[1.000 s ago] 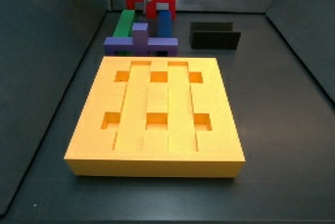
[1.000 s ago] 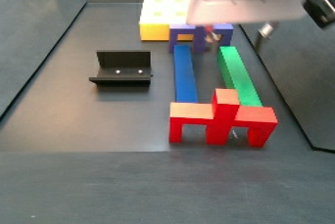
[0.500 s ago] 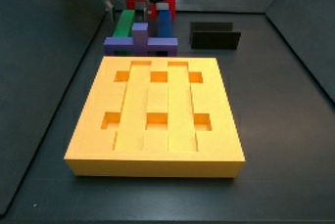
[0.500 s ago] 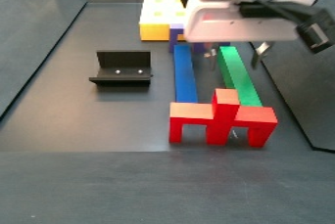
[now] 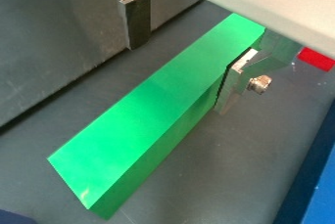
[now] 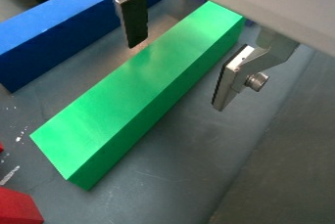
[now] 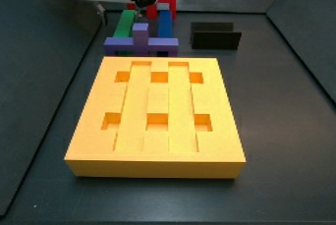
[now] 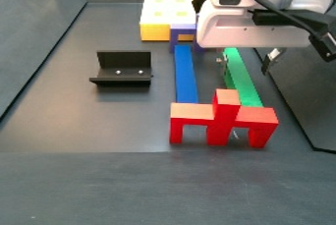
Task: Pick up the green object. Move up. Move to above the board. Insert the green object.
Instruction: Pick up the green object.
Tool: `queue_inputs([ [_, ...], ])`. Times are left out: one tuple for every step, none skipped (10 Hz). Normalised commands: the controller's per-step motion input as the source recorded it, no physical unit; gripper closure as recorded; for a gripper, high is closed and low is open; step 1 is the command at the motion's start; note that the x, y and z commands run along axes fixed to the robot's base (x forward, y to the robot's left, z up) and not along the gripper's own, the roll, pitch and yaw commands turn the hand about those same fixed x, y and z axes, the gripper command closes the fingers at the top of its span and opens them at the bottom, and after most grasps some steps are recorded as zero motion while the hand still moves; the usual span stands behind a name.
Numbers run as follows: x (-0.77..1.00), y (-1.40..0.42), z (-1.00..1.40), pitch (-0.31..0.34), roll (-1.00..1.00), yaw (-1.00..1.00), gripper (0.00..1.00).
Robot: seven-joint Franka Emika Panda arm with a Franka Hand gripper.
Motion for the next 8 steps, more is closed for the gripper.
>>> queue_inputs([
  [0.13, 0.11, -0.41, -0.136, 0.0, 0.0, 0.0],
  [0.03, 0.15, -0.31, -0.079, 0.0, 0.0, 0.0],
  [0.0, 0.12, -0.22, -0.077, 0.0, 0.0, 0.0],
  [0.0, 0.0, -0.01, -0.04, 0.0, 0.0, 0.0],
  [0.0, 0.0, 0.0, 0.0, 0.0, 0.0, 0.0],
  [0.0, 0.0, 0.0, 0.0, 0.0, 0.0, 1.0],
  [0.0, 0.0, 0.0, 0.0, 0.0, 0.0, 1.0],
  [0.0, 0.0, 0.0, 0.0, 0.0, 0.0, 1.0],
])
